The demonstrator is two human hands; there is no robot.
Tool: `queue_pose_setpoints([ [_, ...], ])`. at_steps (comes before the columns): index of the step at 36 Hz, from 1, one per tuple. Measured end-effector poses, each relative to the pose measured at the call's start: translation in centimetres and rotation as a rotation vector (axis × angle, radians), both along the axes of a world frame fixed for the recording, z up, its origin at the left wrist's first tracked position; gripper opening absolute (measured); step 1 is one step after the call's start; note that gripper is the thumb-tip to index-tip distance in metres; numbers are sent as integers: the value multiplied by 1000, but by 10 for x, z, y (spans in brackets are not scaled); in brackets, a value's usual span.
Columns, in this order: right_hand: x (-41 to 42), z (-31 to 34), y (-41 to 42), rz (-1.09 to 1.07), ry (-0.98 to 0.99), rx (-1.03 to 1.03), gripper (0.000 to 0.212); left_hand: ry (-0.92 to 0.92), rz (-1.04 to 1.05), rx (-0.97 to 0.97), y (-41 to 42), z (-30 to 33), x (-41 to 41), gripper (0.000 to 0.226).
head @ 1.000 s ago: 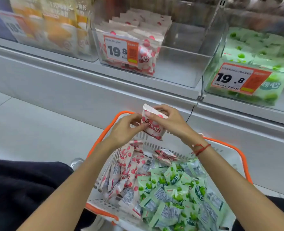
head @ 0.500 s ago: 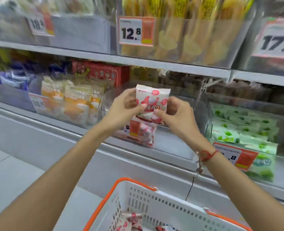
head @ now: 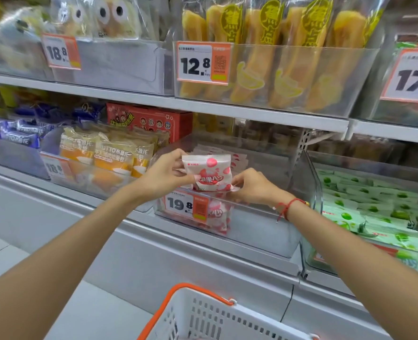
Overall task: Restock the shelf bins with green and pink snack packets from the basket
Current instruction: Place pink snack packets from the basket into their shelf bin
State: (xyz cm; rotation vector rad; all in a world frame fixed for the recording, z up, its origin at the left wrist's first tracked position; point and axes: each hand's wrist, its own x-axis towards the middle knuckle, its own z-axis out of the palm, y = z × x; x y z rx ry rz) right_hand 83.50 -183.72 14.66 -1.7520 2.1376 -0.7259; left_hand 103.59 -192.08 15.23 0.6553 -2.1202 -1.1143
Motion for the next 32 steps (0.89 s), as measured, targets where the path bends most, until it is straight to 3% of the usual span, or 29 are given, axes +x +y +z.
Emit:
queue_pose_setpoints([
  [6,-5,-7,-8,-65,-58,-115,18,-150,-98,-47,-13,8,-2,38],
  [10,-14,-14,-6,-135,-182,-146,19,-353,-180,-151,-18,17,-8,28],
  [12,-16,-14,-6,-130,-217,-139,17,-524,-182,-292,-14,21,-17,22],
  [16,-14,-12,-9,-125,-225,-75,23,-937,-87,-722,-8,20,-36,35],
  [20,-11,1,-6,-104,-288,54,25,-1128,-83,-863,-4,22,-42,44],
  [23,-13,14,1,-89,-211,-5,23,-975,-49,-862,-1,30,-39,47],
  [26,-11,22,9,-8,-191,-151,24,-715,-34,-901,-5,36,-31,28],
  [29,1,25,13,143,-29,-76,28,-728,-37,-958,-8,40,-27,21],
  [32,9,20,5,153,108,-58,24,-832,-77,-1019,-12,36,-30,21],
])
